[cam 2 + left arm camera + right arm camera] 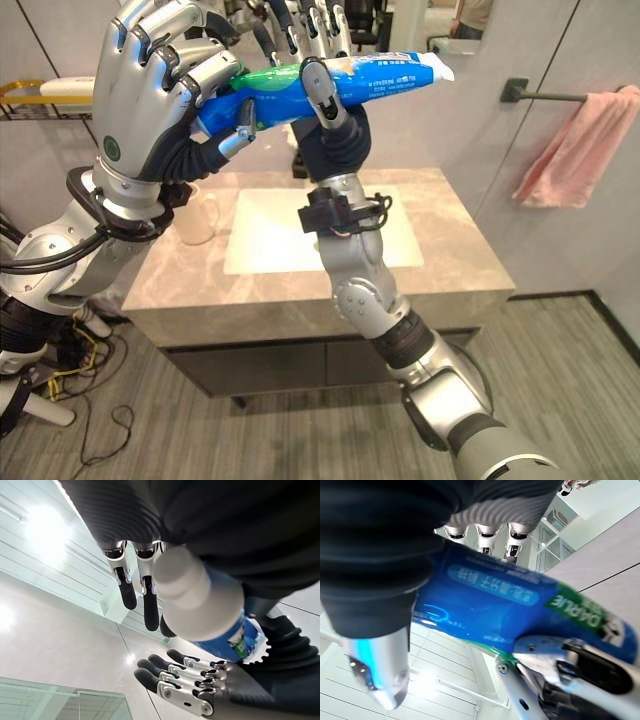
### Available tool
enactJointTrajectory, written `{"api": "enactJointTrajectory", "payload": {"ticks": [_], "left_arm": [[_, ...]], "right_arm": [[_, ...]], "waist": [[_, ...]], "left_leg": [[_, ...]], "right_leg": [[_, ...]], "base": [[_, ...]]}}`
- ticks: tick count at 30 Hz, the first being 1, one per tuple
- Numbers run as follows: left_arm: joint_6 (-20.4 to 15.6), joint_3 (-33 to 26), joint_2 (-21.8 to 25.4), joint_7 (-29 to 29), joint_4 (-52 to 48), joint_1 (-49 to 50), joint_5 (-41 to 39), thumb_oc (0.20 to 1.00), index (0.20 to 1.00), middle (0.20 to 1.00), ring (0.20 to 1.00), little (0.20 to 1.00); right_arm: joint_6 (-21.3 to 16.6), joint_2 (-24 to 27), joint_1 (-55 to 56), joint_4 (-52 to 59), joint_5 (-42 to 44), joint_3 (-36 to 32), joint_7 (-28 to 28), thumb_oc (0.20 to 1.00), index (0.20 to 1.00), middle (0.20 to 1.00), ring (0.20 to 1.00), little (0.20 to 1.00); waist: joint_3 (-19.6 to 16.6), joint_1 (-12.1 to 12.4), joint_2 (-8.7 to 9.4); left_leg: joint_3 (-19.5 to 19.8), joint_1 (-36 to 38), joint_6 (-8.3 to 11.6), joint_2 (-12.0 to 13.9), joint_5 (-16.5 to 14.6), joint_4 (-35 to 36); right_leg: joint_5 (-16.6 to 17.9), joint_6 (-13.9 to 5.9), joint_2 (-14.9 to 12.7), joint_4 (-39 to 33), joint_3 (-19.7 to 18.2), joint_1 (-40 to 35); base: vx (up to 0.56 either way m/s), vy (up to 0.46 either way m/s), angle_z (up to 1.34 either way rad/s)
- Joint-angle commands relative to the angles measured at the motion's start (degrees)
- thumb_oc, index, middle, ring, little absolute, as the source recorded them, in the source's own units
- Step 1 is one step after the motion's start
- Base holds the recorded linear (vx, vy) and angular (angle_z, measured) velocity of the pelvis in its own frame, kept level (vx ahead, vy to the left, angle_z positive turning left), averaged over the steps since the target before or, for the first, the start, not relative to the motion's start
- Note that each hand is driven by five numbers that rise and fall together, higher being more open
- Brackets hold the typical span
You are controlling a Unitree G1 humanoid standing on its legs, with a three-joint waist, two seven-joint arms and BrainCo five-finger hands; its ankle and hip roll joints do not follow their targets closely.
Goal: Put brush and paste in cup on sink, flatten towel.
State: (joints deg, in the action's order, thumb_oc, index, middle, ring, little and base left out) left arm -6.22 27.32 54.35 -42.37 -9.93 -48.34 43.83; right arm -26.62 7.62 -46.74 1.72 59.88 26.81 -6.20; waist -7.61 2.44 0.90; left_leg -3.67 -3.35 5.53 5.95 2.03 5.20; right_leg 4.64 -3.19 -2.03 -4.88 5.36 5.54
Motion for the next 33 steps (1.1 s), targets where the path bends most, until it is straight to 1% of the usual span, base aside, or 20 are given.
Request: {"api": "enactJointTrajectory", "payload": {"ticks": [1,2,12,21,28,30,31,33], "left_arm": [[1.2,-3.7,1.0,-1.4,5.3,-2.3,-0.9,0.2,0.2,0.2,0.2,0.2],[1.1,-4.1,0.7,-1.4,5.1,-1.5,-1.1,0.2,0.2,0.2,0.2,0.2],[0.5,-5.2,-1.0,-0.4,3.6,1.8,-1.9,0.2,0.2,0.2,0.2,0.2],[-0.3,-6.5,-2.8,0.7,2.4,5.9,-2.9,0.2,0.2,0.2,0.2,0.2],[-0.8,-5.6,-3.7,2.1,2.3,6.5,-3.6,0.2,0.2,0.2,0.2,0.2],[-0.8,-5.7,-3.8,2.1,2.2,6.5,-3.7,0.2,0.2,0.2,0.2,0.2],[-0.8,-5.5,-4.0,2.2,2.1,6.4,-3.8,0.2,0.2,0.2,0.2,0.2],[-0.8,-5.4,-4.3,2.3,2.2,6.2,-3.9,0.2,0.2,0.2,0.2,0.2]], "right_arm": [[-4.8,-0.3,-2.3,2.0,-1.5,-6.5,-0.3,1.0,1.0,1.0,1.0,1.0],[-5.2,-0.5,-2.1,2.4,-1.2,-6.8,-0.5,1.0,1.0,1.0,1.0,1.0],[-5.1,-0.5,0.2,5.3,-1.5,-6.5,-0.9,1.0,1.0,1.0,1.0,1.0],[-5.3,-0.6,1.6,6.6,-2.1,-7.0,-2.2,1.0,1.0,1.0,1.0,1.0],[-4.9,-0.4,2.0,6.4,-1.9,-6.2,-2.5,1.0,1.0,1.0,1.0,1.0],[-4.9,-0.5,2.2,6.5,-1.8,-6.1,-2.5,0.809,0.809,0.809,0.809,0.809],[-4.8,-0.5,2.4,6.6,-1.9,-6.0,-2.5,0.796,0.796,0.796,0.796,0.796],[-4.7,-0.4,2.6,6.6,-1.9,-5.9,-2.6,0.799,0.799,0.799,0.799,0.799]], "waist": [[-1.9,1.2,2.5],[-1.8,1.3,2.68],[-1.5,1.6,3.64],[-1.4,1.6,4.03],[-1.2,1.4,4.27],[-1.2,1.4,4.3],[-1.1,1.4,4.35],[-1.1,1.3,4.34]], "left_leg": [[2.0,-0.6,1.52,0.8,0.0,-0.2],[2.0,-0.8,1.49,0.8,0.0,-0.2],[2.3,-1.4,1.45,0.8,0.1,-0.2],[2.1,-1.8,1.37,0.8,0.0,-0.2],[2.1,-1.9,1.38,0.9,0.1,-0.2],[2.1,-2.0,1.37,0.9,0.1,-0.2],[2.1,-2.0,1.36,0.9,0.1,-0.2],[2.1,-2.0,1.35,1.0,0.1,-0.2]], "right_leg": [[1.4,-6.44,-7.3,-0.1,1.8,0.2],[1.4,-6.4,-7.2,-0.1,1.9,0.3],[1.5,-6.46,-7.3,-0.1,2.0,0.7],[1.6,-6.38,-7.3,-0.1,1.8,1.2],[1.5,-6.31,-7.1,-0.1,1.8,1.4],[1.5,-6.3,-7.1,-0.1,1.8,1.4],[1.6,-6.29,-7.0,-0.1,1.8,1.4],[1.6,-6.29,-7.0,-0.1,1.8,1.5]], "base": [[0.0,0.0,0.0],[0.0,0.0,0.0],[0.0,0.0,0.0],[0.0,0.0,0.0],[0.0,0.0,0.0],[0.0,0.0,0.0],[0.0,0.0,0.0],[0.0,0.0,0.0]]}}
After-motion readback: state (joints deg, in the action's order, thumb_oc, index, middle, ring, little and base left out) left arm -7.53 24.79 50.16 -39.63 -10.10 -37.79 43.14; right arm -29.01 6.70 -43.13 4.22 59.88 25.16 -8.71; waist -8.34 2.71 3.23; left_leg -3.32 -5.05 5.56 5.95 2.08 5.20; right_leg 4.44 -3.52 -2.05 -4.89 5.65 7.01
